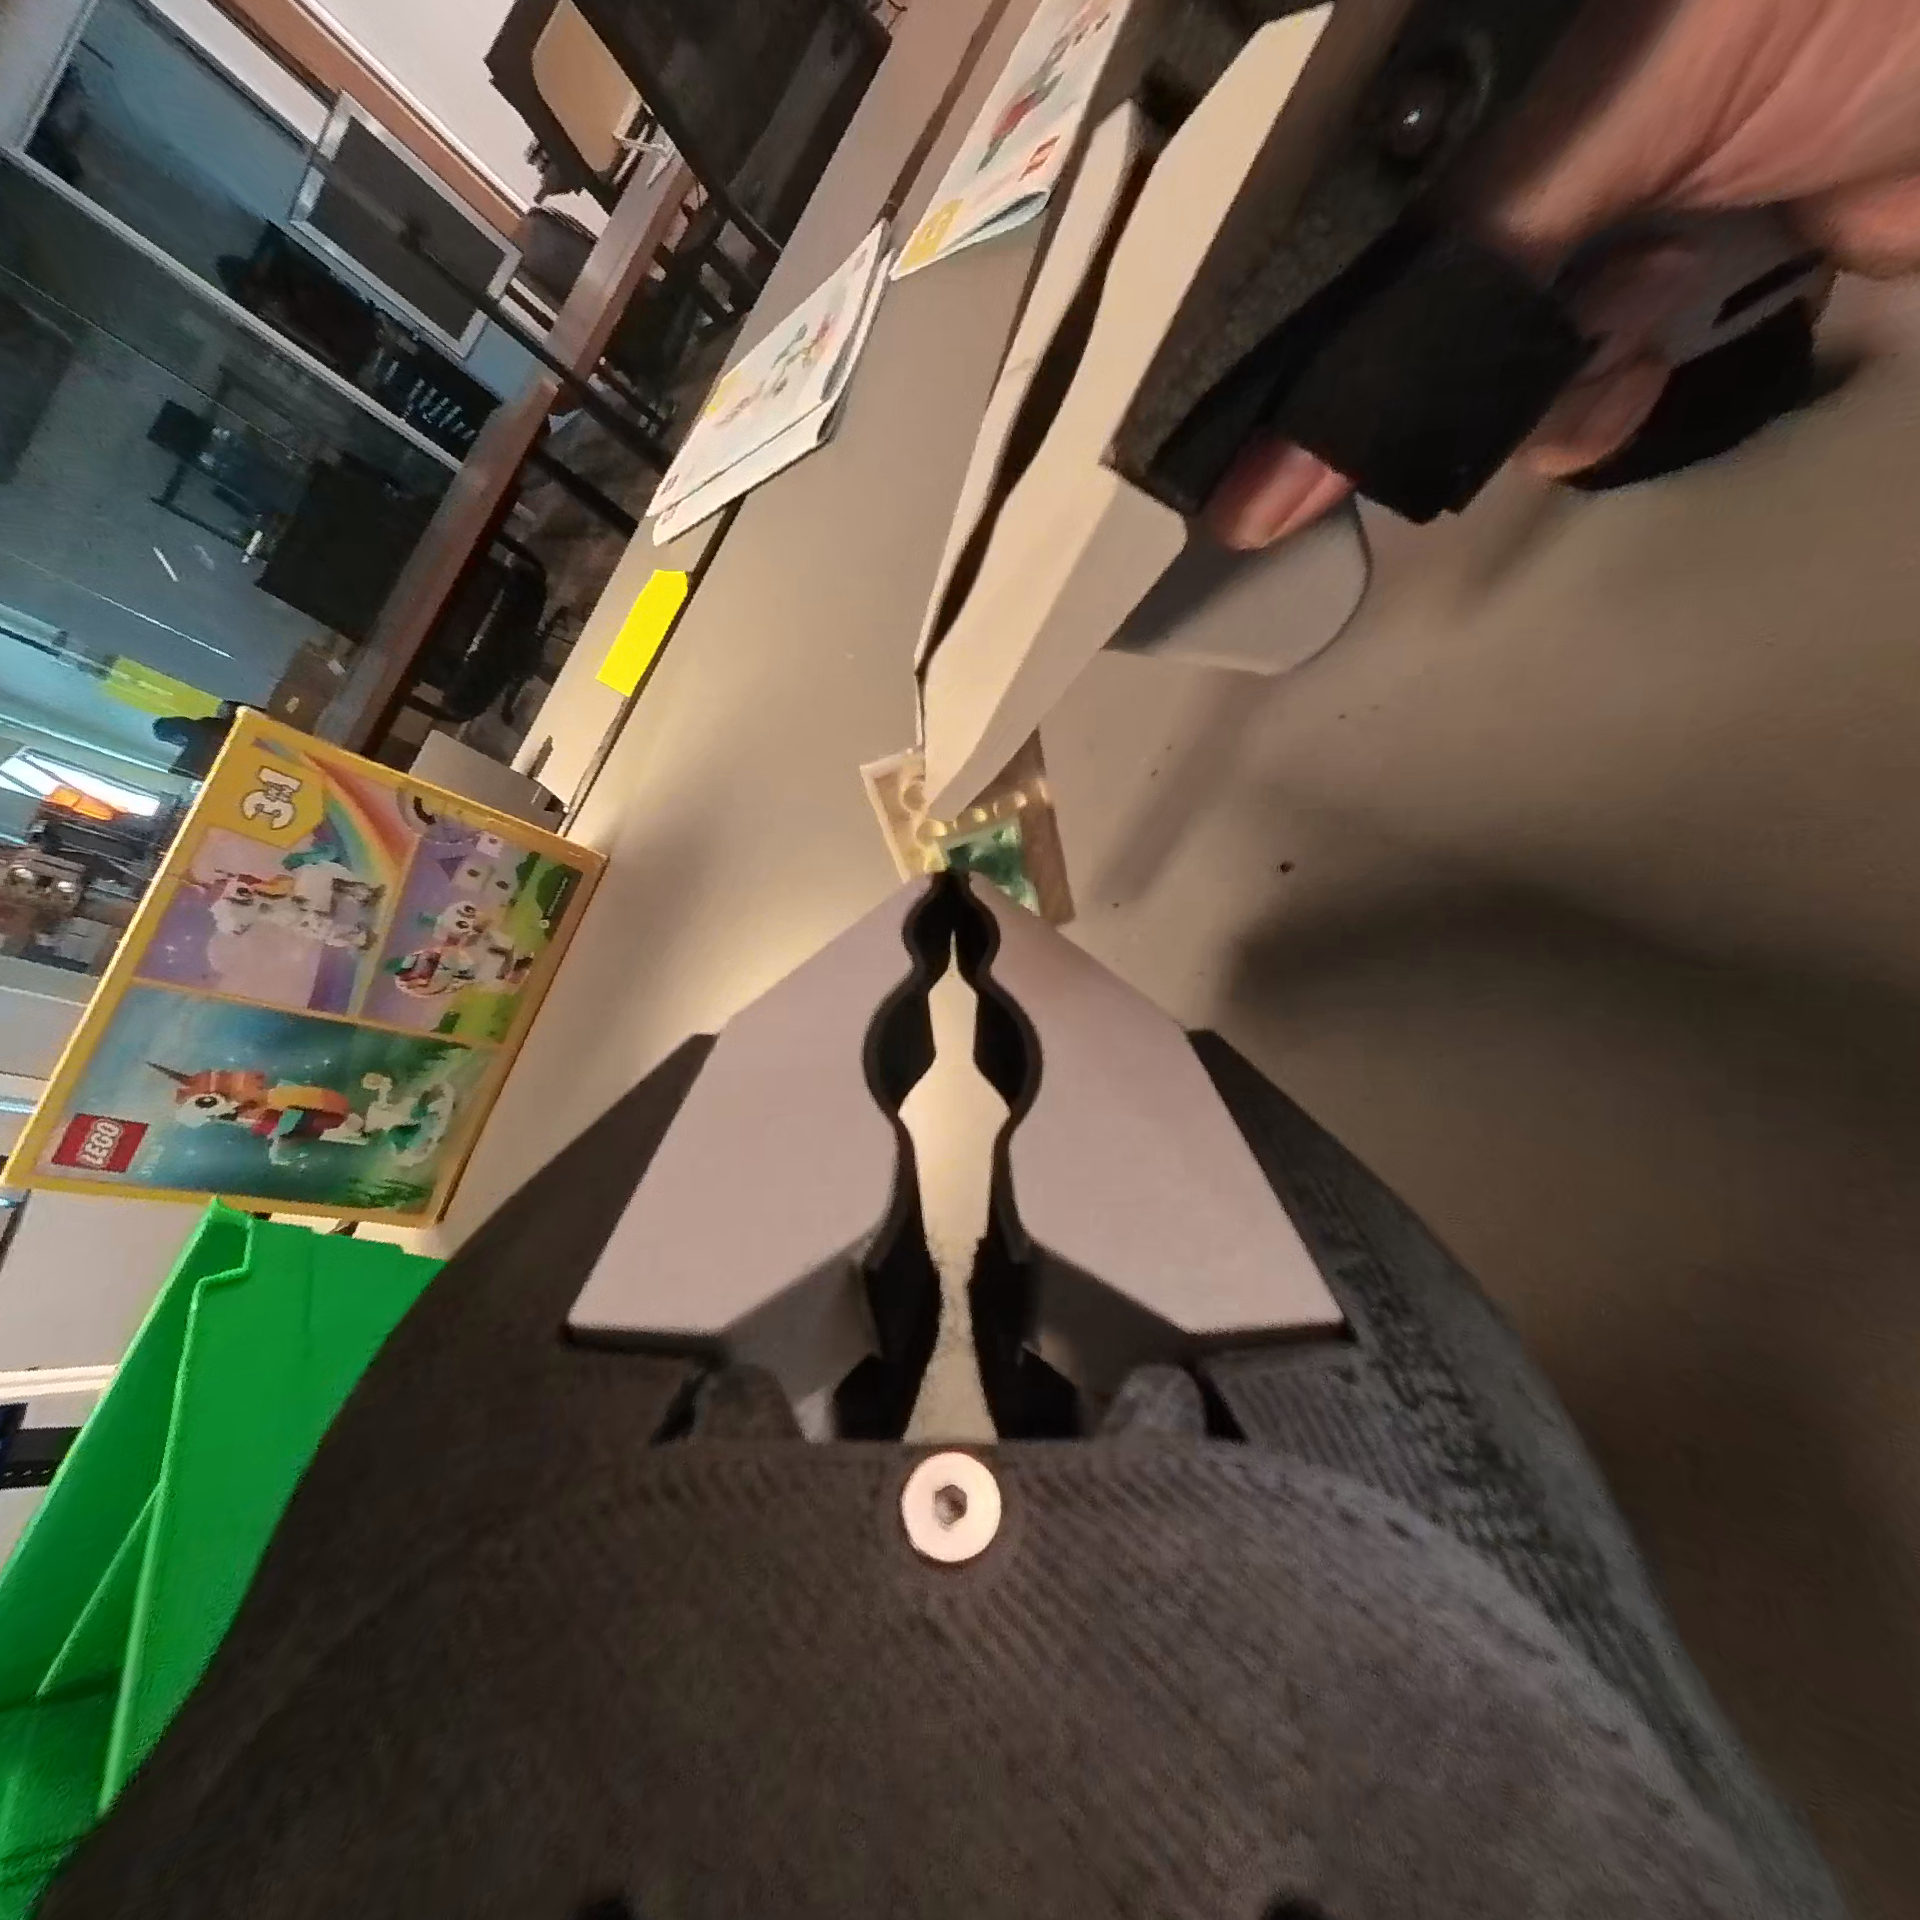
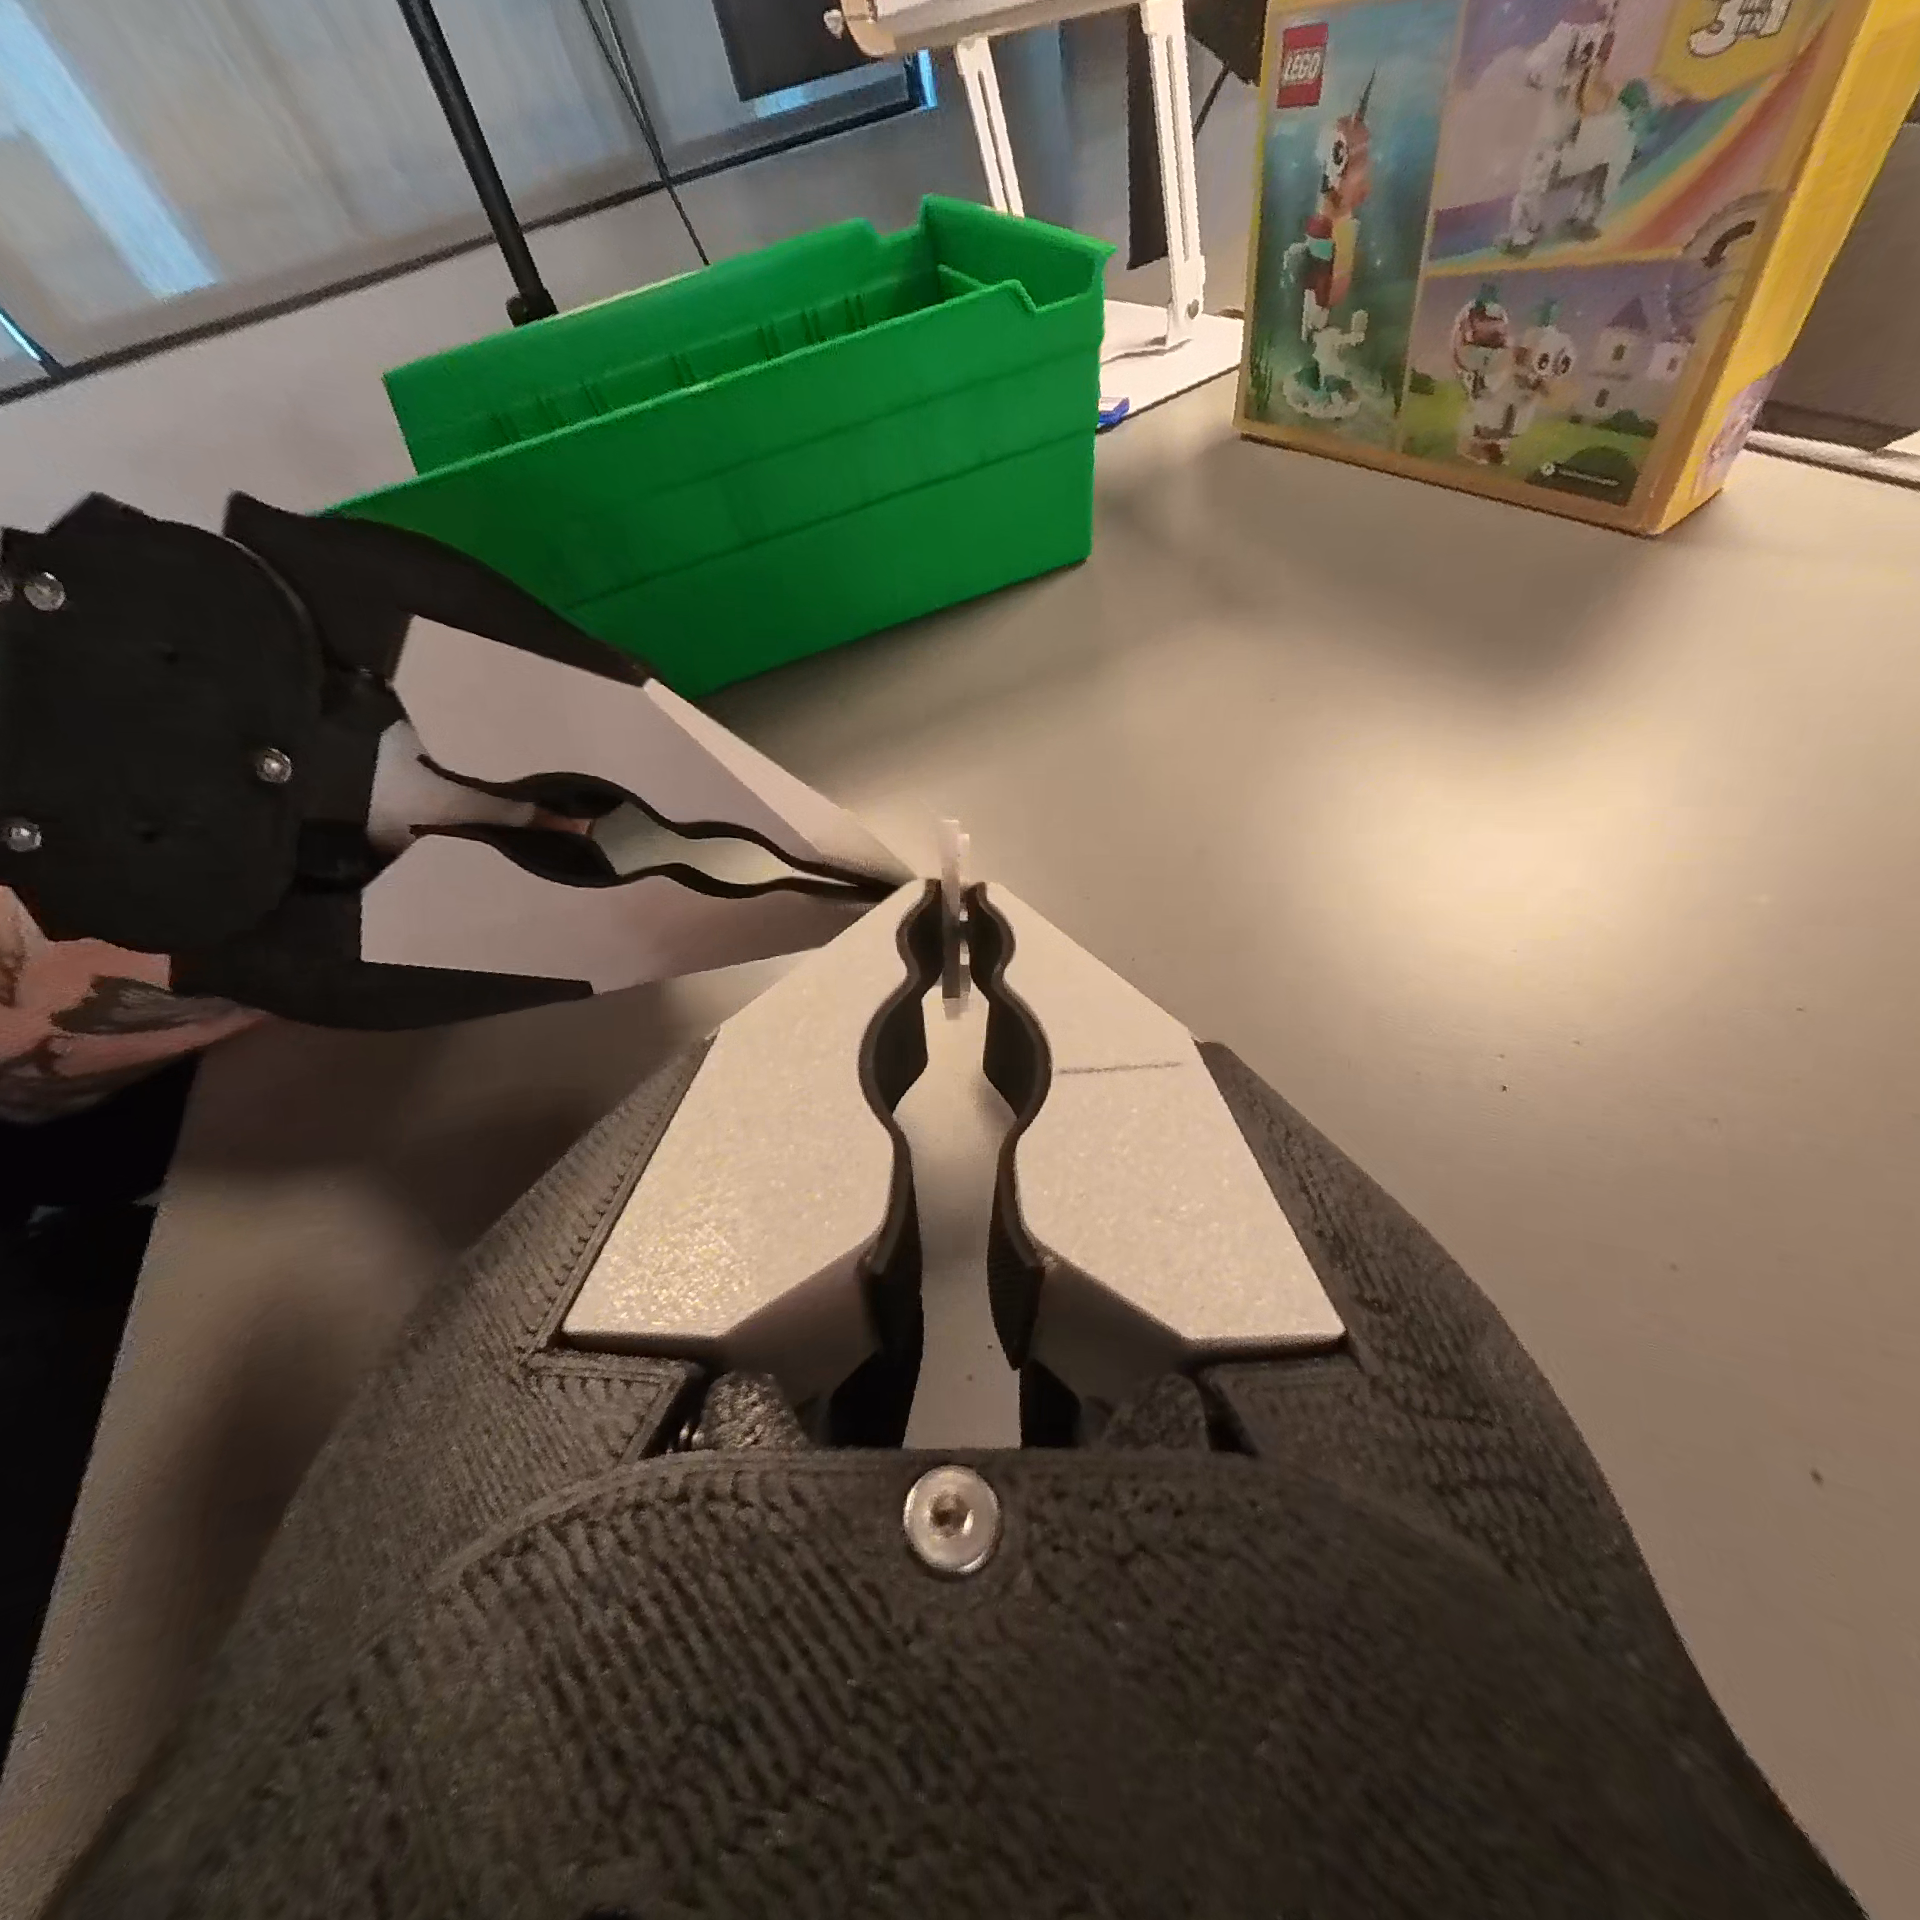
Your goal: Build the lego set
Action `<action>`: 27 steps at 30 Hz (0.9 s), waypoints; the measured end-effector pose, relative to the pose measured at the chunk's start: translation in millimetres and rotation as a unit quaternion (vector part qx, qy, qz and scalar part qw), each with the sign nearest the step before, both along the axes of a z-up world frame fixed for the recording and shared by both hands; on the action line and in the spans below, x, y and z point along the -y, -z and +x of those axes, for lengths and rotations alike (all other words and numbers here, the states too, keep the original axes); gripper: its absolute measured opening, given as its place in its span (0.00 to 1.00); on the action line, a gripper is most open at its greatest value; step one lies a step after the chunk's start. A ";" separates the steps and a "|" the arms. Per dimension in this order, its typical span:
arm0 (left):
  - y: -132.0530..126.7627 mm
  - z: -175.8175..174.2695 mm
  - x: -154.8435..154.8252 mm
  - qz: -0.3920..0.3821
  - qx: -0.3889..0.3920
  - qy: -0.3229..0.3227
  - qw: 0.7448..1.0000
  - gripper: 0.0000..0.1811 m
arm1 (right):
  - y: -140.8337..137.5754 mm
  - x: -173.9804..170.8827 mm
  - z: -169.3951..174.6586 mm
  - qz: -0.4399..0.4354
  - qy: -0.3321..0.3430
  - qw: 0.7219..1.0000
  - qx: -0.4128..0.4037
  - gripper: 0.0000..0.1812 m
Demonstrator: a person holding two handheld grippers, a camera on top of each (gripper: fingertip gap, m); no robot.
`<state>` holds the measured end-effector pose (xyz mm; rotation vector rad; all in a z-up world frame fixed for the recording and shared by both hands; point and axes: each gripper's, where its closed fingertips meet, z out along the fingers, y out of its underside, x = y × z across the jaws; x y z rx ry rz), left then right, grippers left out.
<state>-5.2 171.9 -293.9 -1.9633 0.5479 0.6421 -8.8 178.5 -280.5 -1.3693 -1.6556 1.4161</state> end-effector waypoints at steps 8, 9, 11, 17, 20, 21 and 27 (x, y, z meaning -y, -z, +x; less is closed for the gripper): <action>0.8 13.0 -3.2 0.015 -0.026 0.033 0.999 0.00 | -3.7 -11.9 1.6 0.021 0.012 1.000 -0.017 0.01; -5.4 9.2 -1.9 0.036 -0.032 0.028 0.998 0.00 | -2.8 -10.1 1.9 0.016 0.005 1.000 -0.013 0.01; -9.5 2.3 0.2 0.055 -0.060 0.015 0.997 0.00 | -1.6 -6.1 2.6 0.003 -0.012 1.000 -0.006 0.01; -6.2 7.6 -3.4 0.050 -0.101 0.024 0.993 0.00 | 1.1 1.1 5.4 0.037 -0.035 0.999 -0.005 0.01; -2.6 9.5 -3.1 0.039 -0.085 0.033 0.995 0.01 | 2.7 1.1 6.8 0.057 -0.043 0.997 -0.005 0.01; -1.9 8.8 -3.1 0.036 -0.088 0.032 0.995 0.00 | 4.2 1.5 7.3 0.074 -0.047 0.996 -0.005 0.01; 7.7 13.0 -4.5 0.006 -0.041 0.047 0.998 0.00 | 9.5 2.8 11.1 0.206 -0.065 0.976 -0.031 0.01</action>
